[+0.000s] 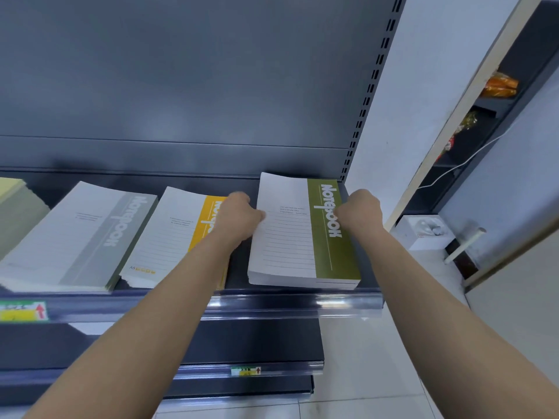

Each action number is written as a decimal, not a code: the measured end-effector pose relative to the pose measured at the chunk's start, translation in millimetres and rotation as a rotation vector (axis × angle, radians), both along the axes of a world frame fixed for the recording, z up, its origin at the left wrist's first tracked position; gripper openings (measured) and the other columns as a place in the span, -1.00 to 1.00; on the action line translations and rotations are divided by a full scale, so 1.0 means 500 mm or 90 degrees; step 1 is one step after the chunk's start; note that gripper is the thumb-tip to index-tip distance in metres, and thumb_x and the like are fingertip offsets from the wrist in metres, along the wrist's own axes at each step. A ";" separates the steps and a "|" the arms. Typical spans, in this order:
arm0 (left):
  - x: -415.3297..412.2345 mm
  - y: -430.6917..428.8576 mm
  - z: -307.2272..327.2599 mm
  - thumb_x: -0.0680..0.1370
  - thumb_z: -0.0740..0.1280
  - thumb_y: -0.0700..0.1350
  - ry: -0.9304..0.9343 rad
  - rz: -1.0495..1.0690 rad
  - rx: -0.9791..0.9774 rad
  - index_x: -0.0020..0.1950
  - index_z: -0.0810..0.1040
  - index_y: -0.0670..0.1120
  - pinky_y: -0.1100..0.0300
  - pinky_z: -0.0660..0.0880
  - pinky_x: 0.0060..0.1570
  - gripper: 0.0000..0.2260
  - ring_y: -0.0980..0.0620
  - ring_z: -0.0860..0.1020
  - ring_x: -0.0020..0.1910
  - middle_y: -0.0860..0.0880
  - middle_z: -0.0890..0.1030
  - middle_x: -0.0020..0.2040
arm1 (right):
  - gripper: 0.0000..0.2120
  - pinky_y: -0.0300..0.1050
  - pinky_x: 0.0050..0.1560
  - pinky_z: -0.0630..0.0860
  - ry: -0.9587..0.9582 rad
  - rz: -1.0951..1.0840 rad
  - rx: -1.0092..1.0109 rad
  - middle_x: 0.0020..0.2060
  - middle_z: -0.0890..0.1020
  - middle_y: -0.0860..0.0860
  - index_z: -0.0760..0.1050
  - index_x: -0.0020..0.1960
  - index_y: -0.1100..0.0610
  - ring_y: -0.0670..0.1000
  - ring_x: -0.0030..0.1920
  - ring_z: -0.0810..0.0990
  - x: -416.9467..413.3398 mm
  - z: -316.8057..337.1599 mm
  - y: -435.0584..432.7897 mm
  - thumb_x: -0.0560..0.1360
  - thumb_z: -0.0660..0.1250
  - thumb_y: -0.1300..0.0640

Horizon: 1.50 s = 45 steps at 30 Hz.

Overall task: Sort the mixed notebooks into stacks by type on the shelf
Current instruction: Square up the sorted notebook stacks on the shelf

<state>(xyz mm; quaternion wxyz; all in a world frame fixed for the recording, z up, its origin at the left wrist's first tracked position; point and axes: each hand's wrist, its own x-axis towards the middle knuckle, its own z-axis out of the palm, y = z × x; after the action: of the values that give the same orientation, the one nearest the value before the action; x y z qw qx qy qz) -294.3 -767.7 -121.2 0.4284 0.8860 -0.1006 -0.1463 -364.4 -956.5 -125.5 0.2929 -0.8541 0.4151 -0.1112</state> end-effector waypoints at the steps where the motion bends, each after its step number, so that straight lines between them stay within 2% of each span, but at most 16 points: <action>1: 0.010 0.018 0.005 0.52 0.36 -0.18 -0.035 0.009 -0.002 -0.13 0.47 -0.11 0.15 0.40 -0.06 -0.92 -0.08 0.48 -0.01 -0.11 0.48 -0.01 | -0.73 -0.24 -0.47 0.25 -0.006 0.019 -0.019 -0.40 0.40 0.02 0.26 -0.35 0.16 0.08 -0.27 0.47 0.005 0.007 0.010 0.47 0.25 0.28; 3: 0.031 0.058 0.017 0.50 0.37 -0.18 -0.084 0.048 -0.003 0.06 0.54 -0.15 0.12 0.46 0.00 -0.84 -0.10 0.51 0.02 -0.11 0.53 0.02 | -0.81 -0.21 -0.44 0.34 -0.037 0.072 -0.041 -0.40 0.39 0.03 0.32 -0.30 0.21 0.11 -0.30 0.48 0.021 0.022 0.037 0.45 0.26 0.28; 5: 0.054 0.099 0.021 0.49 0.36 -0.21 -0.121 0.089 0.032 -0.17 0.48 -0.08 0.16 0.44 -0.22 -0.91 -0.09 0.48 -0.15 -0.10 0.49 -0.14 | -0.73 -0.19 -0.46 0.28 -0.079 0.136 -0.051 -0.45 0.30 0.03 0.27 -0.37 0.19 0.04 -0.43 0.34 0.037 0.035 0.073 0.45 0.28 0.29; 7: 0.067 0.138 0.022 0.49 0.35 -0.23 -0.131 0.125 0.109 -0.32 0.35 -0.06 0.19 0.39 -0.32 -0.75 -0.09 0.48 -0.19 -0.09 0.47 -0.22 | -0.67 -0.16 -0.43 0.12 -0.111 0.206 -0.023 -0.46 0.21 0.04 0.17 -0.38 0.17 0.02 -0.44 0.18 0.049 0.045 0.116 0.43 0.28 0.29; 9: 0.076 0.175 0.016 0.49 0.33 -0.22 -0.133 0.152 0.172 -0.12 0.49 -0.18 0.09 0.45 -0.12 -0.95 -0.19 0.52 -0.01 -0.19 0.54 -0.02 | -0.76 -0.14 -0.35 0.21 -0.127 0.251 0.012 -0.40 0.27 0.18 0.28 -0.32 0.27 0.10 -0.39 0.24 0.061 0.050 0.156 0.44 0.30 0.27; 11: 0.081 0.199 0.004 0.48 0.30 -0.20 -0.115 0.150 0.231 0.03 0.47 -0.24 0.03 0.44 0.01 -0.83 -0.25 0.48 0.11 -0.25 0.52 0.12 | -0.75 -0.11 -0.28 0.36 -0.110 0.277 0.031 -0.35 0.36 0.28 0.41 -0.25 0.43 0.18 -0.35 0.36 0.073 0.050 0.192 0.46 0.32 0.24; 13: 0.082 0.218 -0.009 0.49 0.29 -0.21 -0.096 0.130 0.250 -0.13 0.41 -0.21 0.06 0.44 -0.03 -0.91 -0.23 0.50 0.09 -0.24 0.55 0.07 | -0.73 -0.15 -0.30 0.36 -0.085 0.298 0.047 -0.38 0.40 0.25 0.47 -0.26 0.44 0.10 -0.36 0.38 0.084 0.049 0.226 0.47 0.31 0.22; 16: 0.082 0.229 -0.016 0.49 0.30 -0.23 -0.061 0.102 0.247 -0.30 0.32 -0.16 0.13 0.41 -0.17 -0.78 -0.19 0.54 -0.03 -0.21 0.58 -0.01 | -0.73 -0.06 -0.19 0.49 -0.017 0.322 0.082 -0.25 0.55 0.27 0.55 -0.10 0.42 0.10 -0.24 0.53 0.105 0.039 0.269 0.47 0.31 0.17; 20: 0.087 0.237 -0.016 0.51 0.33 -0.17 0.001 0.052 0.241 -0.04 0.46 -0.21 0.12 0.41 -0.09 -0.88 -0.17 0.54 0.00 -0.19 0.57 0.09 | -0.81 -0.19 -0.36 0.42 0.109 0.310 0.155 -0.35 0.46 0.04 0.42 -0.25 0.15 -0.02 -0.38 0.45 0.120 0.024 0.317 0.49 0.33 0.13; 22: 0.090 0.239 -0.017 0.51 0.35 -0.13 0.026 0.033 0.246 0.14 0.48 -0.26 0.12 0.43 -0.03 -0.73 -0.17 0.54 0.09 -0.18 0.55 0.15 | -0.92 -0.13 -0.14 0.57 0.123 0.294 0.190 -0.19 0.52 0.08 0.46 -0.08 0.14 0.04 -0.20 0.55 0.127 0.015 0.334 0.50 0.34 0.15; 25: 0.100 0.241 -0.020 0.52 0.35 -0.11 0.049 0.008 0.240 0.19 0.45 -0.27 0.13 0.42 -0.01 -0.67 -0.16 0.52 0.14 -0.17 0.52 0.18 | -0.72 0.03 0.10 0.56 0.140 0.248 0.232 0.09 0.54 0.13 0.40 0.14 0.21 0.15 0.07 0.57 0.138 0.001 0.349 0.48 0.37 0.17; 30: 0.110 0.241 -0.026 0.46 0.41 -0.07 0.085 -0.004 0.214 0.17 0.46 -0.21 0.00 0.48 0.16 -0.64 -0.16 0.52 0.14 -0.15 0.54 0.16 | -0.68 0.03 0.09 0.56 0.147 0.238 0.185 0.10 0.55 0.15 0.40 0.16 0.22 0.15 0.08 0.56 0.146 -0.010 0.359 0.47 0.39 0.18; 34: 0.122 0.246 -0.024 0.40 0.49 -0.12 0.143 0.030 0.109 0.15 0.48 -0.20 -0.03 0.51 0.11 -0.62 -0.17 0.54 0.09 -0.14 0.57 0.11 | -0.73 -0.01 0.09 0.56 0.169 0.246 0.121 0.08 0.56 0.13 0.42 0.13 0.22 0.13 0.06 0.57 0.149 -0.017 0.360 0.48 0.38 0.17; 39: 0.122 0.240 0.000 0.47 0.43 -0.19 0.235 0.040 -0.019 0.13 0.44 -0.18 -0.02 0.54 0.00 -0.71 -0.17 0.57 0.06 -0.16 0.57 0.12 | -0.77 -0.05 0.07 0.55 0.188 0.266 0.101 0.07 0.55 0.13 0.41 0.10 0.21 0.12 0.05 0.56 0.151 -0.016 0.354 0.50 0.35 0.17; 42: 0.118 0.235 0.012 0.46 0.44 -0.16 0.206 0.034 -0.030 0.15 0.42 -0.19 -0.04 0.54 0.04 -0.67 -0.16 0.57 0.06 -0.15 0.56 0.14 | -0.76 -0.03 0.08 0.55 0.189 0.303 0.098 0.04 0.56 0.12 0.44 0.13 0.21 0.12 0.06 0.56 0.155 -0.006 0.347 0.51 0.33 0.15; 45: 0.124 0.225 0.045 0.45 0.45 -0.14 0.073 0.029 0.031 0.21 0.35 -0.20 0.12 0.46 -0.11 -0.57 -0.12 0.50 0.07 -0.10 0.47 0.11 | -0.73 -0.11 -0.19 0.51 0.033 0.296 0.102 -0.19 0.55 0.07 0.46 -0.13 0.17 0.10 -0.09 0.55 0.178 0.021 0.339 0.54 0.23 -0.05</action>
<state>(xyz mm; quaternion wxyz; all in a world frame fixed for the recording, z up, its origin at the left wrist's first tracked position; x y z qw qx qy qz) -232.1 -655.0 -98.9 0.4147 0.8885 -0.0521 -0.1894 -275.4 -786.9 -115.1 0.3665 -0.9034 0.2222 0.0147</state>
